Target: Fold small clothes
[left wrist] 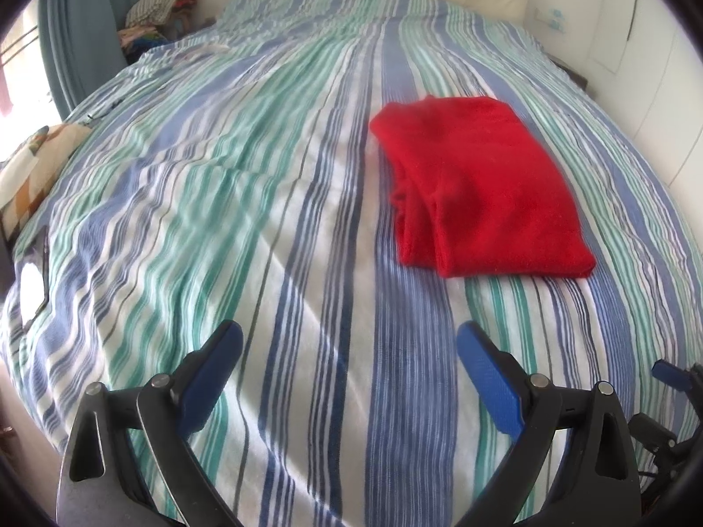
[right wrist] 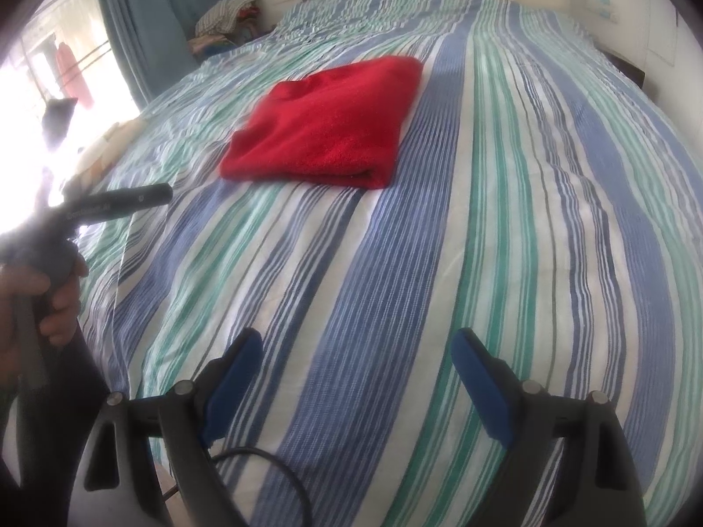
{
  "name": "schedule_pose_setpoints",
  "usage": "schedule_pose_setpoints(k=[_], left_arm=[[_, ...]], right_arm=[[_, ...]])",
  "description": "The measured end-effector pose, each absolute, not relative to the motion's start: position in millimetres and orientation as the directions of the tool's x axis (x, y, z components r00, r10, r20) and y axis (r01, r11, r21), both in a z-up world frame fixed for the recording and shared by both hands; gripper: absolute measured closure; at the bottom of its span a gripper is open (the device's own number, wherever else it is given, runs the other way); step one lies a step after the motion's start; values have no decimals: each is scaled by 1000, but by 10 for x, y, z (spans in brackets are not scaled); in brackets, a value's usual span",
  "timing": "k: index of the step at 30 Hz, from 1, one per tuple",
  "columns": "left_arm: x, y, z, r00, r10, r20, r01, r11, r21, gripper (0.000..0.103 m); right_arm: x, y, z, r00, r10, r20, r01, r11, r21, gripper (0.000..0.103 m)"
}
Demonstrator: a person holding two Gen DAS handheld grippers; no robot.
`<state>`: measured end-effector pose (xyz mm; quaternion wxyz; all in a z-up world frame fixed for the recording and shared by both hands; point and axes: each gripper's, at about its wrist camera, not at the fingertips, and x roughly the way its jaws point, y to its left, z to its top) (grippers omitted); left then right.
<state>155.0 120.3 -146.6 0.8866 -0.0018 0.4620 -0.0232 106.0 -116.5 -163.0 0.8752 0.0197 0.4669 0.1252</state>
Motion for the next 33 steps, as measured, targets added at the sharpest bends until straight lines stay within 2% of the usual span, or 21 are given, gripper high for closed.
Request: schedule_pose_setpoints(k=[3, 7, 10, 13, 17, 19, 21, 22, 23, 24, 25, 27, 29, 33], left_arm=[[1696, 1278, -1377, 568, -76, -820, 49, 997, -58, 5], [2090, 1495, -1232, 524, -245, -816, 67, 966, -248, 4], [2422, 1602, -1280, 484, -361, -797, 43, 919, -391, 4], [2750, 1520, -1441, 443, -442, -780, 52, 881, -470, 4], [3177, 1237, -1752, 368, -454, -812, 59, 883, -466, 4], [3312, 1052, -1878, 342, -443, -829, 76, 892, -446, 4], [3407, 857, -1960, 333, -387, -860, 102, 921, -375, 4], [3418, 783, -1965, 356, -352, -866, 112, 936, -334, 13], [3413, 713, -1950, 376, -332, -865, 125, 943, -308, 62], [3429, 631, -1944, 347, -361, -866, 147, 933, -329, 82], [3422, 567, -1872, 361, -328, -873, 139, 945, -297, 83], [3336, 427, -1611, 419, -301, -856, 189, 952, -242, 85], [3221, 371, -1306, 470, -328, -820, 229, 942, -245, 85], [3050, 294, -719, 544, -394, -741, 290, 917, -275, 84]], right_arm=[[1107, -1143, -1616, 528, 249, -812, -223, 963, 151, 16], [1339, -1161, -1447, 544, 267, -796, -292, 949, 118, 16], [1722, -1350, -1209, 593, 266, -760, -281, 953, 115, 15], [2274, -1556, -1076, 595, 296, -747, -218, 954, 204, 13], [3028, -1629, -1186, 517, 511, -687, -200, 852, 483, 11], [3339, -1574, -1393, 487, 545, -683, -157, 823, 546, 11], [3601, -1453, -1646, 435, 577, -692, -120, 798, 590, 11], [3705, -1363, -1769, 403, 583, -706, -109, 796, 595, 12], [3776, -1250, -1862, 387, 562, -731, -107, 815, 570, 23], [3814, -1122, -1922, 378, 516, -768, -119, 850, 513, 34], [3823, -977, -1944, 381, 438, -814, -142, 898, 417, 55], [3765, -730, -1824, 435, 321, -841, -213, 945, 250, 67], [3625, -575, -1562, 513, 268, -816, -280, 950, 136, 70], [3366, -713, -897, 618, 297, -728, -328, 939, 105, 70]])
